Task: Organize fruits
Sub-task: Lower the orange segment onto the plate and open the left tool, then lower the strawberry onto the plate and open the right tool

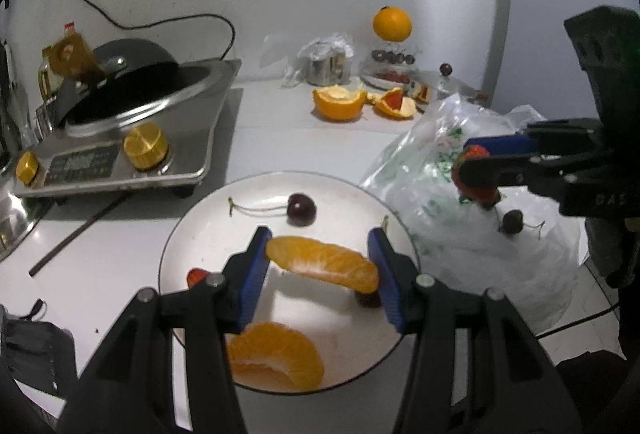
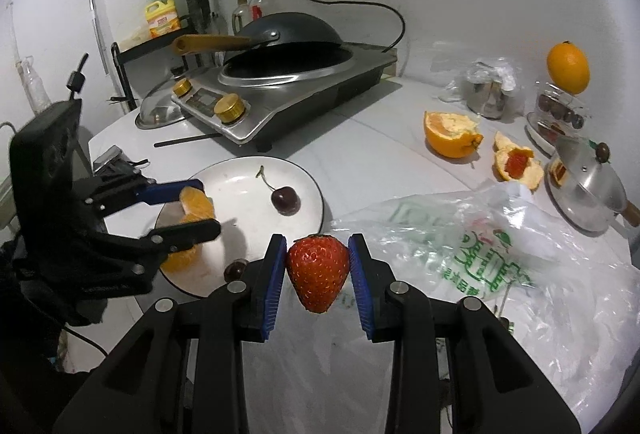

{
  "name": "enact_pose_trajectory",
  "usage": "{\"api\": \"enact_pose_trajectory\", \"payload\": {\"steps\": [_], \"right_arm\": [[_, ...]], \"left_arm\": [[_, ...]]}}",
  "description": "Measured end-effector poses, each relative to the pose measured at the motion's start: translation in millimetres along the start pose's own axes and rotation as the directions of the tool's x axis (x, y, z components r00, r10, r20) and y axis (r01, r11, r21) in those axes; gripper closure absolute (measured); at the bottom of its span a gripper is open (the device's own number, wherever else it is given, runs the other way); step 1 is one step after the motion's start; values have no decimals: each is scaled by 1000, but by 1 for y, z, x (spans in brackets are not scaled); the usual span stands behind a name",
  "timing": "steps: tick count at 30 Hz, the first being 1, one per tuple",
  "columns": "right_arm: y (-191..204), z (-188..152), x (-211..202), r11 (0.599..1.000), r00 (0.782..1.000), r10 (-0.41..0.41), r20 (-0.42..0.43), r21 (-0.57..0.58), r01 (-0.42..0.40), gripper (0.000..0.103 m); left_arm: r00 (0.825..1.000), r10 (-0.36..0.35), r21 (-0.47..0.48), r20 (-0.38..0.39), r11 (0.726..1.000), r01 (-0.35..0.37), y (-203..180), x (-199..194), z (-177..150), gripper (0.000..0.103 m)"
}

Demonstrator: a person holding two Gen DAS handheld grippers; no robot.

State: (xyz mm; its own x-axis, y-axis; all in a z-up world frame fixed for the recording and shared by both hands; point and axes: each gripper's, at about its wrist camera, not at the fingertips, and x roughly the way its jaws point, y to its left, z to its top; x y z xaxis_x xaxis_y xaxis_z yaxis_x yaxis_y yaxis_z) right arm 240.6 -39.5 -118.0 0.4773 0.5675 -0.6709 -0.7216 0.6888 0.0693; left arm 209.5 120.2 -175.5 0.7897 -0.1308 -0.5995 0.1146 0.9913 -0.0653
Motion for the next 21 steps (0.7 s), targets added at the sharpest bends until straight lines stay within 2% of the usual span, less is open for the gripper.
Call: {"api": "enact_pose_trajectory", "payload": {"steps": [9,14,16,17,18,21], "right_arm": [[13,12,11,999,1000,15,-7,-35,-15,69],[22,20,18,998,1000,20,-8,-51,-20,69],[25,23,21,998,1000,23,-10,-58,-24,69],[26,25,24,998,1000,23,-12,-62,-24,69],[28,26,25,998,1000,25,-12,-63,-26,69],[32,29,32,997,999,31,-18,-68,-32,69]], "left_arm": [[999,-6,-18,-33,1000,6,10,12,-8,51],[999,-19,-14,-27,1000,18,12,10,-7,49],[999,-32,-16,-15,999,32,13,7,-6,46],[999,-39,-16,-10,999,38,13,6,-5,37],[999,-43,-17,-2,999,43,14,4,-5,32],[999,-49,-20,10,999,49,16,0,-4,32]]}}
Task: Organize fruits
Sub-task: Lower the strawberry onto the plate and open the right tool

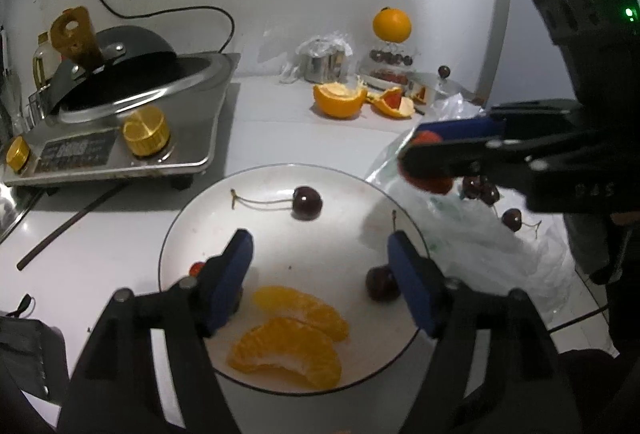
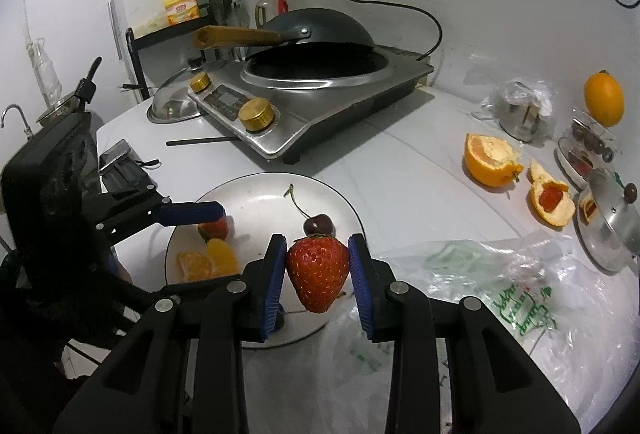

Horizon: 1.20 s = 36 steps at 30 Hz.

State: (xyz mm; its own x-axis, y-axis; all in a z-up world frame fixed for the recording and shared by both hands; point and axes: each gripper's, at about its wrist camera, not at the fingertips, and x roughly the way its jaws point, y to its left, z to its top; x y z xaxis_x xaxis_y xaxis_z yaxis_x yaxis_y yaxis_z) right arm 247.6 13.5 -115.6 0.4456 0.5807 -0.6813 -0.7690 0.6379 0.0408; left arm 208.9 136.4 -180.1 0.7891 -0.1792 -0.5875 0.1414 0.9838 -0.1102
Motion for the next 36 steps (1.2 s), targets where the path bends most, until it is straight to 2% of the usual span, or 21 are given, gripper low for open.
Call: {"api": "enact_pose_trajectory", "payload": {"steps": [16,24,31,36], "right_arm": [[21,4,49,999,996,44,-76,-20,-46,69],[28,-3,74,999,991,39,-128,-4,-40,69],[29,-5,80,999,988,37,-151,10,-36,69],[29,-5,73,999,990,32,-138,14,-30,62]], "left_arm": [[999,49,-36,21,998,-48,26,-21,-10,31],[998,60,-54,21,997,-59,34,-26,-17,31],[996,84,-63,14,995,-83,36,-31,-19,31],[996,88,-72,17,994,-87,34,-34,-19,31]]}}
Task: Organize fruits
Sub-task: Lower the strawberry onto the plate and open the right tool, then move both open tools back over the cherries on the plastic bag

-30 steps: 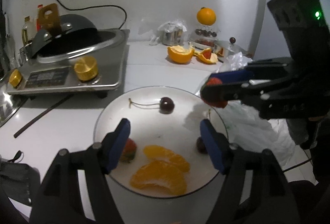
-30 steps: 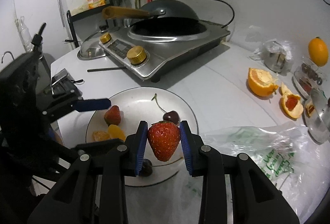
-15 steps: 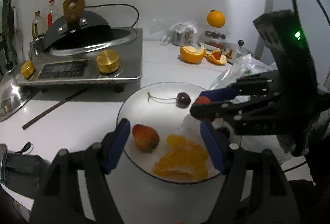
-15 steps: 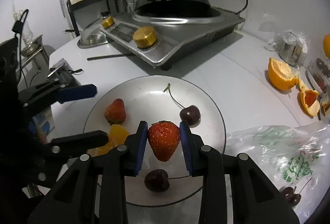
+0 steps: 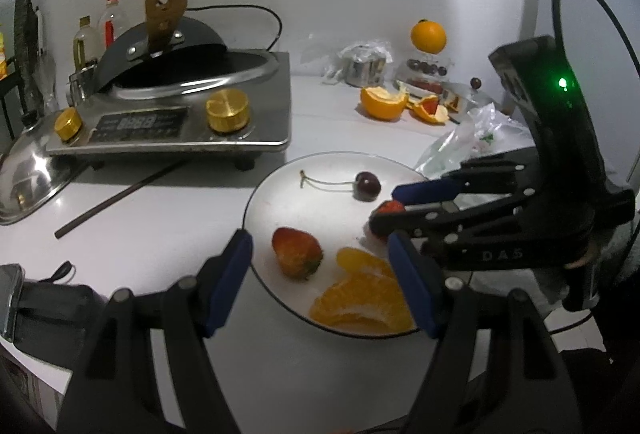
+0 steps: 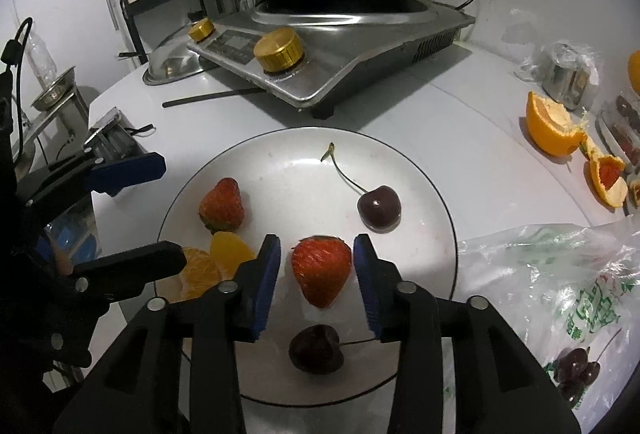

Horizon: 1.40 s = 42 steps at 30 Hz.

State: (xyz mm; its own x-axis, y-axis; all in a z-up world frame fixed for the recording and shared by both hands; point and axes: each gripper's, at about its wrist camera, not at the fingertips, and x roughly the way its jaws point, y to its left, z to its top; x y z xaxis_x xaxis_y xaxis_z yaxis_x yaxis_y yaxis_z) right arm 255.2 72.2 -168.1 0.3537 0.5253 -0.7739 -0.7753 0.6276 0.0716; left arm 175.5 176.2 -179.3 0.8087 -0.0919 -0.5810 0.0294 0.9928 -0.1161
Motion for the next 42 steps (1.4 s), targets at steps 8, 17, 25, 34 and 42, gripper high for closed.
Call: {"api": "enact_pose_trajectory", "payload": {"steps": [8,17,25,34,42], "right_arm": [[-4,-6,-27,1000,999,-26,37,-3,27,62],[-8,-18,-60,999,996,-45,80,9,44,62],[-18,-36,-87,998,991,-65,115,33,61,62],[-34,-59,-116,995,986,-89,144,57,82,62],[-53,-78,-140,991,977,-108,184,96,92,62]], "left_arm": [[1000,-6,12,12,1000,6,-14,-9,3,31],[1000,-7,35,24,999,6,-36,-20,7,31],[1000,-18,56,18,998,17,-60,-26,11,31],[1000,-20,95,19,995,18,-93,-27,16,31],[999,-29,118,18,993,27,-120,-28,23,31]]}}
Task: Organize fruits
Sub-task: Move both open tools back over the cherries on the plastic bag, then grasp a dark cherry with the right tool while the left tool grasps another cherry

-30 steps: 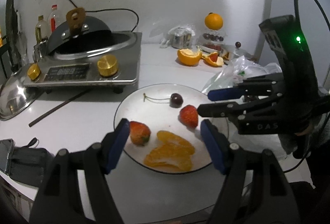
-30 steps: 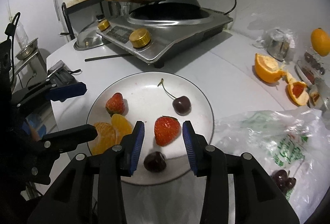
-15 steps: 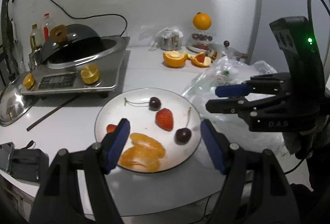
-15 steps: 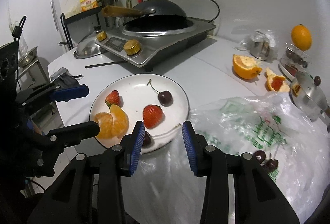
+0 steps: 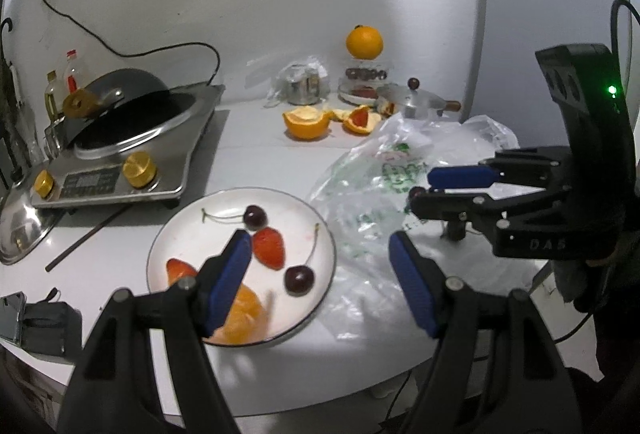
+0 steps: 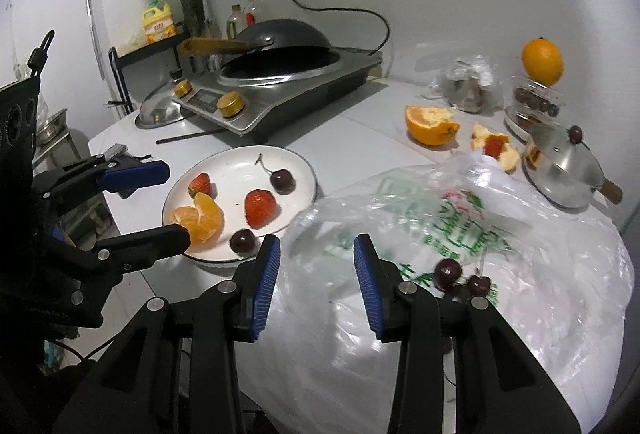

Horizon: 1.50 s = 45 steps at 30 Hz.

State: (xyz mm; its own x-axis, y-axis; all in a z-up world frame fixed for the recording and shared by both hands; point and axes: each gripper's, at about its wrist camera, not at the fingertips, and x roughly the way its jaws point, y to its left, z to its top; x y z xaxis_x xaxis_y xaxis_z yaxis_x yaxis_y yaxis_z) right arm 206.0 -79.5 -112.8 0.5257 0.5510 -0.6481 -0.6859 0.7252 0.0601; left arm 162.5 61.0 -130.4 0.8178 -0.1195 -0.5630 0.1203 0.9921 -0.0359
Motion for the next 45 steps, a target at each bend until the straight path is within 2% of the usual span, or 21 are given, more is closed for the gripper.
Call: {"api": "enact_pose_trajectory", "payload": {"steps": [6,16,25,35,37,38,39,45], "right_arm": [[-24,-12,-12,999,1000,-22,9,34,21,62],[-61,-40,-16,994,998,-62,-21,84,64,62],[-79,-64,6,993,994,-74,-84,88,82,62],[-87,-77,24,996,990,-40,-136,72,50,62],[-88,-78,25,997,990,-22,-142,65,31,65],[-88,-79,26,998,990,-16,-143,61,25,71],[-88,-80,25,998,990,-13,-142,58,21,72],[-93,-81,15,998,994,14,-110,59,-8,72]], "left_arm": [[1000,-9,23,-17,1000,9,-21,6,4,31],[998,-33,62,-45,997,36,-51,23,9,31],[997,-38,82,-74,996,44,-68,36,10,31],[994,-20,105,-106,994,31,-81,49,13,31],[994,-17,109,-111,994,29,-84,51,15,31],[994,-16,110,-112,994,28,-85,52,16,31],[993,-15,110,-114,994,28,-86,54,16,31],[991,-11,110,-134,994,26,-96,65,20,31]]}}
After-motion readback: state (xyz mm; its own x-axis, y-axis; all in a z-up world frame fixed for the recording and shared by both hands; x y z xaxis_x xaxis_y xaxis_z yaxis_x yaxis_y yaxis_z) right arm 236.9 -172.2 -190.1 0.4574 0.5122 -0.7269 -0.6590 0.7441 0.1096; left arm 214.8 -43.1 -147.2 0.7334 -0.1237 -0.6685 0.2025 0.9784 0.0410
